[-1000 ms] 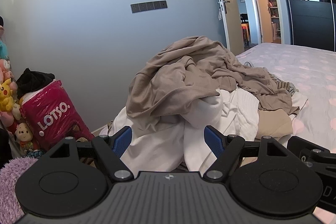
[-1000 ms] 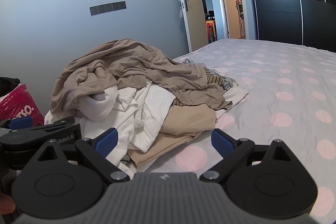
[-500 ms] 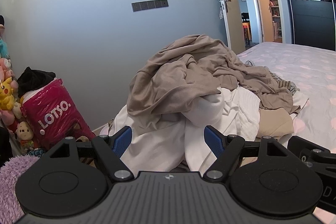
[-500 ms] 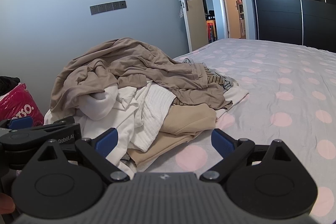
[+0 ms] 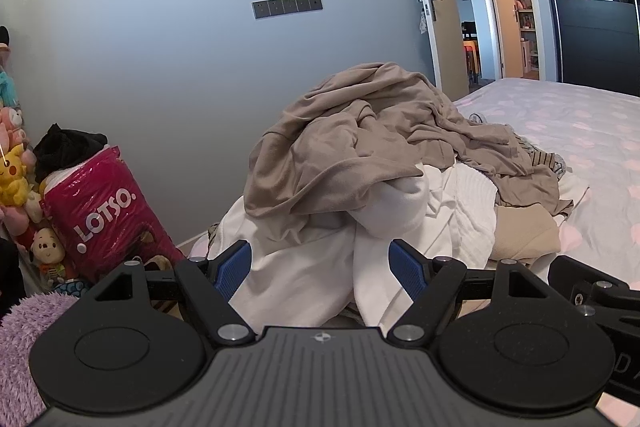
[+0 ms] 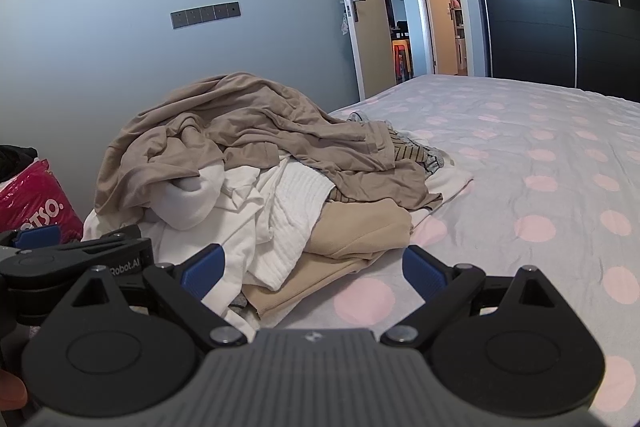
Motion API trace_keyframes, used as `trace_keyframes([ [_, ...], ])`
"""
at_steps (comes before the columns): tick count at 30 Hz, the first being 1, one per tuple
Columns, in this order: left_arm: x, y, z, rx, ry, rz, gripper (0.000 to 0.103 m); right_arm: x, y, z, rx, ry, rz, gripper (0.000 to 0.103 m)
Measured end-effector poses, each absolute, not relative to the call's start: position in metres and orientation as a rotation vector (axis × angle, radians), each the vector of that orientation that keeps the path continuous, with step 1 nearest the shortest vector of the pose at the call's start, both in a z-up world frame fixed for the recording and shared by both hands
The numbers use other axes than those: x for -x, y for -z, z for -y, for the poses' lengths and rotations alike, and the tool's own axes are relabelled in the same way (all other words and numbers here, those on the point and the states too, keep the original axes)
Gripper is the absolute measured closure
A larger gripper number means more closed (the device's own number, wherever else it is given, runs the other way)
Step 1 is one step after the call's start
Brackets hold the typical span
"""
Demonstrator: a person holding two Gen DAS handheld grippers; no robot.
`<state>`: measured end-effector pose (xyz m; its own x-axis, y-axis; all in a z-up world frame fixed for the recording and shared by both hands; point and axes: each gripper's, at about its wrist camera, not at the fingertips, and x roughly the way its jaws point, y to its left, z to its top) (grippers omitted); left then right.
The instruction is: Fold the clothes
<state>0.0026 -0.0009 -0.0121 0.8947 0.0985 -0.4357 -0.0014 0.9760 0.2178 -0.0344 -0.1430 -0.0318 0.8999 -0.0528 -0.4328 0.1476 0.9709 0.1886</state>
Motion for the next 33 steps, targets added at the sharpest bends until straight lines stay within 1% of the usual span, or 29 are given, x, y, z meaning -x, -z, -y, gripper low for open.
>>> trace_keyframes([
  [19,-0.007,0.012,-0.006,-0.189,-0.026,-0.473,0.028,0.036,0.034,0.141,-0.237,0.094,-0.427,0.007],
  [22,-0.014,0.012,-0.011,-0.177,0.007,-0.498,0.028,0.031,0.034,0.143,-0.266,0.079,-0.433,0.007],
  [24,-0.022,0.011,-0.015,-0.182,0.033,-0.522,0.030,0.026,0.034,0.141,-0.264,0.062,-0.444,0.007],
  [26,-0.030,0.009,-0.020,-0.185,0.053,-0.537,0.035,0.019,0.032,0.137,-0.244,0.041,-0.450,0.010],
  [29,-0.044,0.006,-0.030,-0.184,0.068,-0.545,0.035,0.005,0.024,0.127,-0.195,0.005,-0.444,0.020],
  [33,-0.065,0.004,-0.037,-0.216,0.102,-0.557,0.036,-0.018,0.015,0.113,-0.148,-0.067,-0.434,0.026],
])
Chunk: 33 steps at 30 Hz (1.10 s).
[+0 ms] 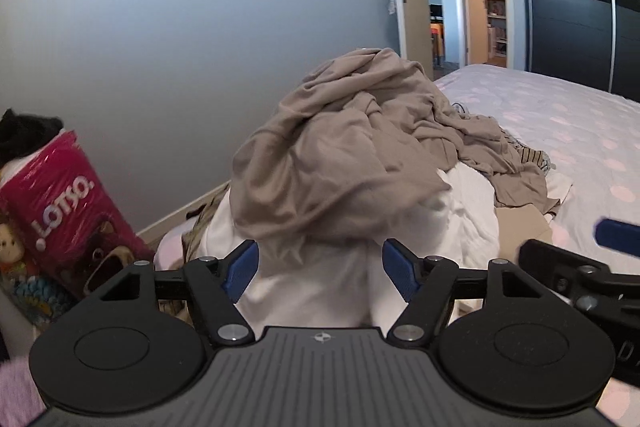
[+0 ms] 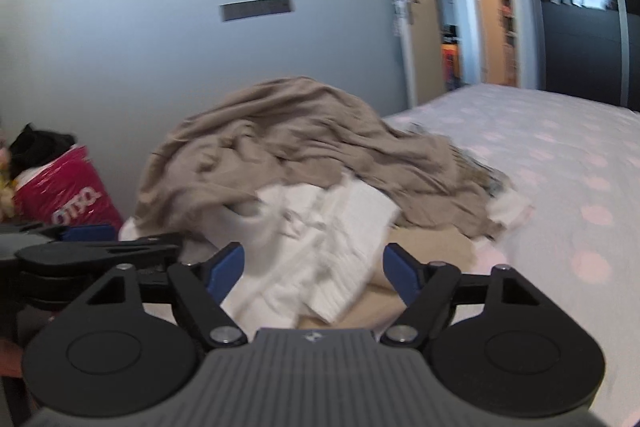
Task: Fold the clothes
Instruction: 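Grasp the beige-brown garment with the left gripper while the right gripper grasps it too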
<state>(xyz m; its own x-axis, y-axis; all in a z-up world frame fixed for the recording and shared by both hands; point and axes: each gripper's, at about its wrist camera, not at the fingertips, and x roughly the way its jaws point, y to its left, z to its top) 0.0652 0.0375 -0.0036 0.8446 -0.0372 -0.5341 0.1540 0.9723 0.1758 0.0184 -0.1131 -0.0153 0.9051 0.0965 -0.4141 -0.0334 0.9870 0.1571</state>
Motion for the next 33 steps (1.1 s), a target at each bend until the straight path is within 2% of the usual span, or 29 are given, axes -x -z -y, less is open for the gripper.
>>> trace_keyframes([
  [4,-0.081,0.004,-0.042,-0.225,0.153,-0.561,0.036,-0.042,0.013,0.102,-0.069,-0.090,-0.448,0.036],
  [10,-0.100,0.005,-0.050,-0.212,0.216,-0.570,0.037,-0.072,0.010,0.101,-0.027,-0.123,-0.463,0.036],
  [12,-0.105,0.003,-0.055,-0.176,0.268,-0.583,0.054,-0.079,0.010,0.101,-0.024,-0.151,-0.466,0.038],
  [13,-0.105,0.001,-0.057,-0.161,0.288,-0.588,0.070,-0.083,0.010,0.100,-0.023,-0.165,-0.467,0.038],
  [14,-0.105,-0.001,-0.059,-0.146,0.306,-0.593,0.077,-0.086,0.010,0.099,-0.019,-0.179,-0.467,0.038],
  [17,-0.103,-0.009,-0.062,-0.142,0.316,-0.571,0.090,-0.089,0.008,0.090,0.020,-0.212,-0.442,0.039],
  [19,-0.104,-0.013,-0.066,-0.144,0.320,-0.570,0.095,-0.091,0.005,0.086,0.019,-0.237,-0.427,0.039],
  [22,-0.108,-0.019,-0.074,-0.149,0.318,-0.580,0.096,-0.096,-0.001,0.075,0.060,-0.278,-0.406,0.041],
  [24,-0.108,-0.023,-0.079,-0.144,0.313,-0.577,0.097,-0.100,-0.005,0.066,0.096,-0.309,-0.389,0.046],
  [27,-0.106,-0.028,-0.087,-0.114,0.318,-0.581,0.097,-0.106,-0.011,0.054,0.121,-0.350,-0.381,0.063],
  [28,-0.106,-0.029,-0.088,-0.102,0.315,-0.588,0.097,-0.109,-0.012,0.052,0.114,-0.362,-0.397,0.088],
  [29,-0.106,-0.030,-0.088,-0.104,0.308,-0.590,0.096,-0.111,-0.013,0.049,0.107,-0.369,-0.413,0.100],
  [31,-0.101,-0.031,-0.084,-0.123,0.306,-0.573,0.092,-0.109,-0.019,0.048,0.088,-0.328,-0.412,0.101],
  [33,-0.095,-0.033,-0.079,-0.138,0.320,-0.552,0.080,-0.100,-0.024,0.051,0.101,-0.265,-0.397,0.101],
])
